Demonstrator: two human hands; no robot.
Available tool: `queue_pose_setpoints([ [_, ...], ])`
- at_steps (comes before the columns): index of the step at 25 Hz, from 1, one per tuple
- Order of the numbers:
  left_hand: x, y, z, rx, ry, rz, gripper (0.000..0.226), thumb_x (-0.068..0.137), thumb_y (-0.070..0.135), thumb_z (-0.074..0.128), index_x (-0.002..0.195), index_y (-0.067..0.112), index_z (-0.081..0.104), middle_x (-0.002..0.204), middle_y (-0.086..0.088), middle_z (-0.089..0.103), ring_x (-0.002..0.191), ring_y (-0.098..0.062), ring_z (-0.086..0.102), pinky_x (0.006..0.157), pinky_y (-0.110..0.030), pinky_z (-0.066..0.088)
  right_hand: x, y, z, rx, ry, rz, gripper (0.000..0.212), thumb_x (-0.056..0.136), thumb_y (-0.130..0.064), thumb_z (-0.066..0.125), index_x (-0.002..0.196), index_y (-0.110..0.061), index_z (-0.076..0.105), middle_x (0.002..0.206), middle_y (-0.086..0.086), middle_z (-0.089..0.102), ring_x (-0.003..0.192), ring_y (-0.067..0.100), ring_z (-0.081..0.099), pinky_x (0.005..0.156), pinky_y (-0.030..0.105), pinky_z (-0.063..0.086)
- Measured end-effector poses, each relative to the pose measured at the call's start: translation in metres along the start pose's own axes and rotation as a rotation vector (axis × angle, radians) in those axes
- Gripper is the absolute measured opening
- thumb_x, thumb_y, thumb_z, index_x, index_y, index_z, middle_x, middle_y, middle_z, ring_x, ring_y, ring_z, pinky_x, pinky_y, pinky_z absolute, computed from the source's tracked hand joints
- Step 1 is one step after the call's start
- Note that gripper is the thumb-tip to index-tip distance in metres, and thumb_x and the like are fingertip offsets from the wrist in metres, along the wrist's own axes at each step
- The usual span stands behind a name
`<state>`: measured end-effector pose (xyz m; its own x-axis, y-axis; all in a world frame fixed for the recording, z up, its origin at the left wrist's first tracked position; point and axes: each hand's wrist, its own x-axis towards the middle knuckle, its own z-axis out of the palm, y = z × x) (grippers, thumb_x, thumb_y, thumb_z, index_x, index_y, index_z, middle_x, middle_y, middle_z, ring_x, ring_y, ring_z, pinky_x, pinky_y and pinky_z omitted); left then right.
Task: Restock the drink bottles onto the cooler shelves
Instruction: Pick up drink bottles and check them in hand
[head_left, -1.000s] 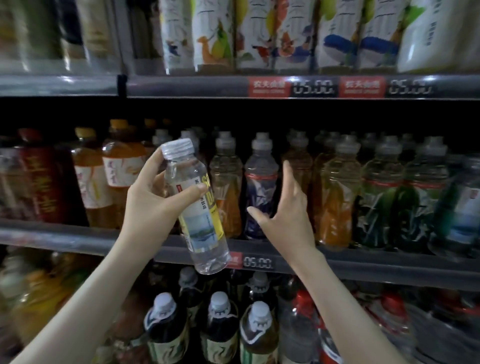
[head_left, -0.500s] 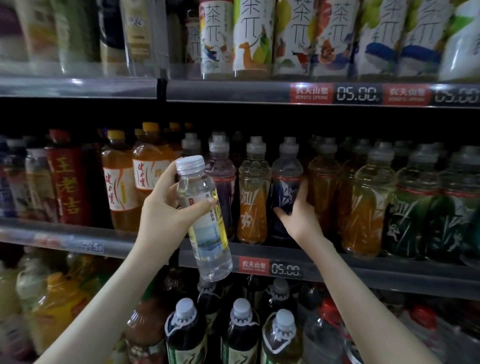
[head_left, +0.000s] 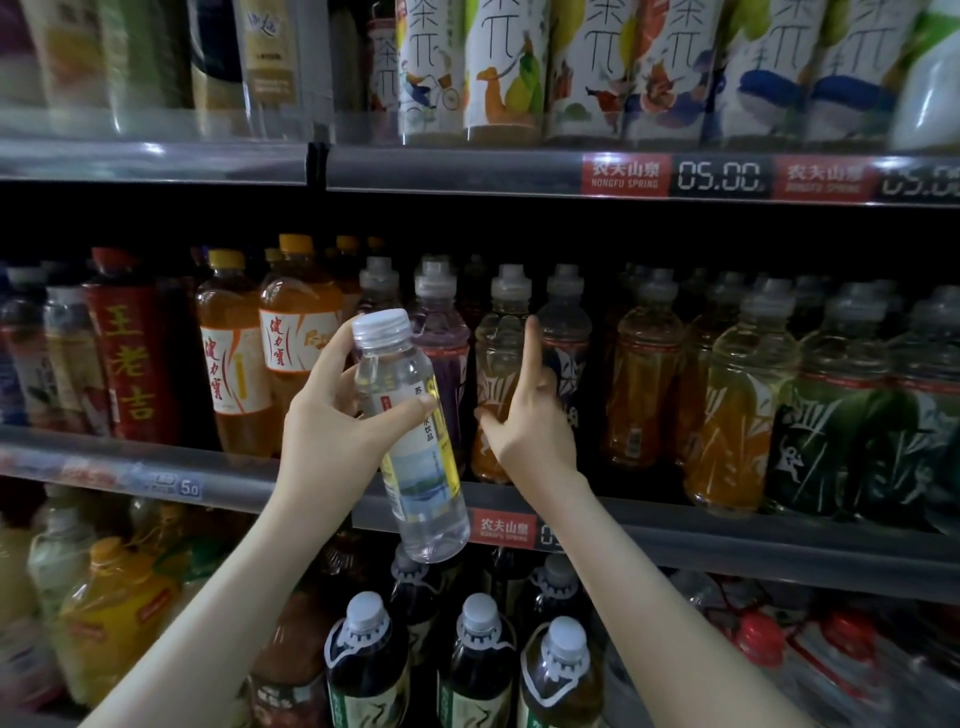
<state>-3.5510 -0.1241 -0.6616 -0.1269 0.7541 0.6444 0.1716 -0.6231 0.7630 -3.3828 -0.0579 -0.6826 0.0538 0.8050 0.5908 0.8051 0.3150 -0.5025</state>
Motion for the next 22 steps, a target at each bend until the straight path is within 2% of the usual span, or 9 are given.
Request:
queue_pose_setpoints([
  [2, 0.001, 0.002, -0.001, 0.009, 0.008, 0.008, 0.069, 0.072, 0.013, 0.078, 0.132, 0.033, 0.05, 0.101, 0.011, 0.069, 0.094, -0.008, 0.066, 0.084, -0.038, 0.056, 0.003, 0.001, 0.0, 0.028, 0.016, 0.024, 0.111, 0.089, -0.027, 0.066, 0.138, -0.047, -0.032, 0.124, 0.015, 0.045, 0.077, 0.021, 0.06, 0.065, 0.034, 0.055],
  [7, 0.001, 0.005, 0.006, -0.013, -0.006, 0.007, 0.072, 0.073, 0.013, 0.079, 0.135, 0.032, 0.047, 0.107, 0.011, 0.068, 0.1, -0.007, 0.064, 0.087, -0.038, 0.055, -0.015, 0.023, -0.032, 0.109, 0.087, 0.064, 0.11, 0.089, -0.023, 0.066, 0.129, -0.065, -0.027, 0.118, 0.009, 0.043, 0.075, 0.021, 0.058, 0.067, 0.037, 0.055],
  [12, -0.001, 0.003, 0.022, -0.041, -0.053, -0.001, 0.071, 0.072, 0.016, 0.078, 0.133, 0.036, 0.048, 0.104, 0.008, 0.07, 0.098, -0.011, 0.065, 0.088, -0.043, 0.054, -0.019, 0.064, -0.072, -0.005, 0.154, 0.19, 0.107, 0.09, -0.025, 0.065, 0.138, -0.054, -0.027, 0.119, 0.014, 0.045, 0.073, 0.022, 0.057, 0.068, 0.04, 0.053],
  [14, 0.0, 0.001, 0.025, -0.052, -0.047, -0.003, 0.07, 0.073, 0.015, 0.078, 0.133, 0.035, 0.048, 0.104, 0.007, 0.07, 0.098, -0.011, 0.065, 0.088, -0.044, 0.054, -0.017, 0.072, -0.077, -0.047, 0.146, 0.233, 0.109, 0.089, -0.024, 0.066, 0.14, -0.048, -0.028, 0.125, 0.018, 0.043, 0.082, 0.025, 0.058, 0.071, 0.041, 0.054],
  [16, 0.001, 0.002, 0.025, -0.054, -0.04, 0.013, 0.065, 0.074, 0.012, 0.078, 0.129, 0.035, 0.051, 0.101, 0.01, 0.07, 0.095, -0.009, 0.066, 0.086, -0.04, 0.055, -0.02, 0.07, -0.074, -0.206, 0.225, 0.206, 0.11, 0.087, -0.023, 0.069, 0.146, -0.038, -0.022, 0.138, 0.019, 0.033, 0.112, 0.032, 0.05, 0.089, 0.041, 0.051],
  [17, 0.002, 0.003, 0.023, -0.052, -0.034, 0.019, 0.064, 0.074, 0.011, 0.077, 0.128, 0.035, 0.052, 0.101, 0.012, 0.07, 0.095, -0.008, 0.066, 0.084, -0.038, 0.055, -0.022, 0.067, -0.068, -0.307, 0.328, 0.115, 0.108, 0.084, -0.02, 0.071, 0.15, -0.031, -0.014, 0.144, 0.021, 0.027, 0.123, 0.036, 0.04, 0.098, 0.042, 0.044],
  [19, 0.004, 0.005, 0.016, -0.045, -0.025, 0.029, 0.064, 0.074, 0.01, 0.077, 0.128, 0.033, 0.052, 0.101, 0.015, 0.069, 0.094, -0.005, 0.065, 0.081, -0.029, 0.055, -0.023, 0.051, -0.052, -0.323, 0.495, -0.15, 0.099, 0.08, -0.011, 0.073, 0.152, -0.022, 0.005, 0.147, 0.023, 0.024, 0.131, 0.037, 0.029, 0.106, 0.045, 0.035],
  [20, 0.006, 0.005, 0.01, -0.046, -0.018, 0.031, 0.063, 0.074, 0.009, 0.077, 0.126, 0.035, 0.053, 0.102, 0.015, 0.069, 0.094, -0.004, 0.065, 0.079, -0.026, 0.055, -0.019, 0.042, -0.042, -0.247, 0.477, -0.227, 0.095, 0.081, -0.008, 0.071, 0.152, -0.023, 0.01, 0.148, 0.023, 0.024, 0.132, 0.036, 0.028, 0.107, 0.045, 0.034],
  [22, 0.009, 0.005, -0.002, -0.048, -0.001, 0.029, 0.062, 0.073, 0.009, 0.077, 0.122, 0.041, 0.055, 0.103, 0.011, 0.069, 0.096, -0.006, 0.065, 0.078, -0.026, 0.055, -0.003, 0.032, -0.026, -0.056, 0.328, -0.171, 0.095, 0.085, -0.009, 0.069, 0.152, -0.027, 0.005, 0.152, 0.021, 0.018, 0.138, 0.035, 0.023, 0.112, 0.043, 0.031],
])
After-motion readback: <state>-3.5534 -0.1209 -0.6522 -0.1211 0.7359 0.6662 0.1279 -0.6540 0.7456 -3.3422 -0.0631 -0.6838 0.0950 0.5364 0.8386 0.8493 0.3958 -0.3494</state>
